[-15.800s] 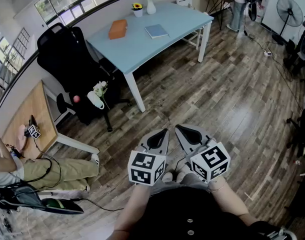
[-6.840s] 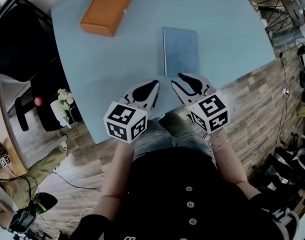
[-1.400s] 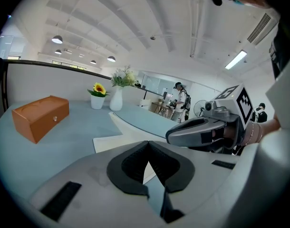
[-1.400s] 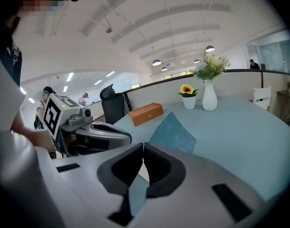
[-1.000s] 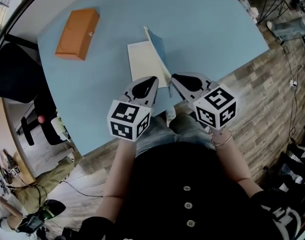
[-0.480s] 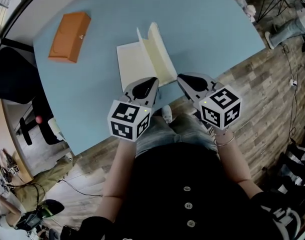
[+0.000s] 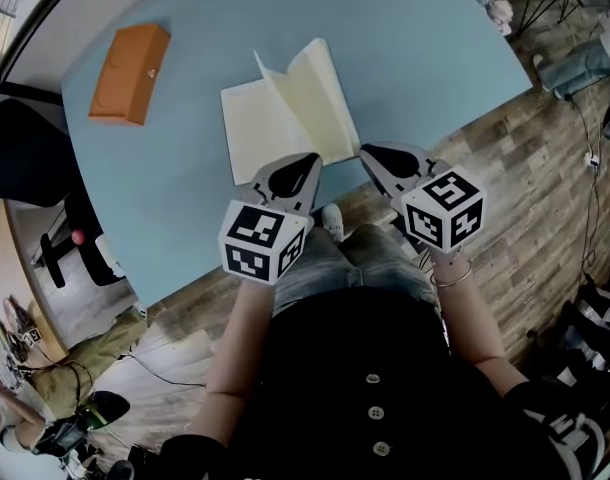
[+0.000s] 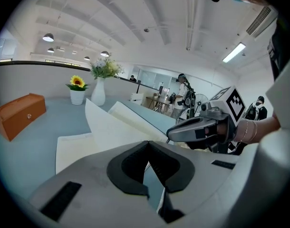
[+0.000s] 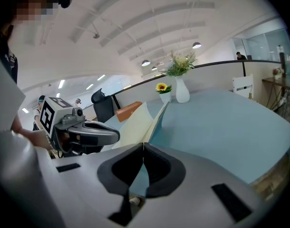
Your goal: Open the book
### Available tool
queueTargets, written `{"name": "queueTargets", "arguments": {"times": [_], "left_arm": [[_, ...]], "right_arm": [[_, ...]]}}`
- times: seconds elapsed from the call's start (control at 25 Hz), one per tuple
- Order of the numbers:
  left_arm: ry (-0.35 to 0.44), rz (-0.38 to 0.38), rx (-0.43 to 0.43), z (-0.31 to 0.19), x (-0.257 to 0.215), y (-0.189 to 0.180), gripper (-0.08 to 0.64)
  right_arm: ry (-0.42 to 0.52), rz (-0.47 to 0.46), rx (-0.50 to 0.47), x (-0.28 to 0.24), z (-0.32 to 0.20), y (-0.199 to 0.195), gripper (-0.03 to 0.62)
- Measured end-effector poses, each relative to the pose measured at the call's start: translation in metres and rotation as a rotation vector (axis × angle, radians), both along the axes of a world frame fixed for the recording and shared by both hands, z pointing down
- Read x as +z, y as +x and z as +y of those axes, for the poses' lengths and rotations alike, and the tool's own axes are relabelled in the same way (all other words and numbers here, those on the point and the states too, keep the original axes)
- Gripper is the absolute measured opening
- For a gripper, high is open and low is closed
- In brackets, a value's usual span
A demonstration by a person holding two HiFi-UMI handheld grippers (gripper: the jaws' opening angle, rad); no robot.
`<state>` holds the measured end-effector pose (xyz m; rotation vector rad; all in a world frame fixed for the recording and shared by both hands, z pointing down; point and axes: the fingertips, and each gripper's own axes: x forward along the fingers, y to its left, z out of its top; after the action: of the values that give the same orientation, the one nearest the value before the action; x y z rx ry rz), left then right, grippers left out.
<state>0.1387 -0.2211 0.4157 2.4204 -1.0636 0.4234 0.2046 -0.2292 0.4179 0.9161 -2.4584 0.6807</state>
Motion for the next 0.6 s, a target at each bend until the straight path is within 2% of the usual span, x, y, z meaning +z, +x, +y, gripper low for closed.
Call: {"name": "queueTargets", "arguments": {"times": [0.6], "left_arm": [[-0.048,-0.01,0.046,0.008,0.021,0.028,0.012]], "right_arm": [[-0.055,0.01,0.092,0.039,-0.003,0.036,0.005]]}}
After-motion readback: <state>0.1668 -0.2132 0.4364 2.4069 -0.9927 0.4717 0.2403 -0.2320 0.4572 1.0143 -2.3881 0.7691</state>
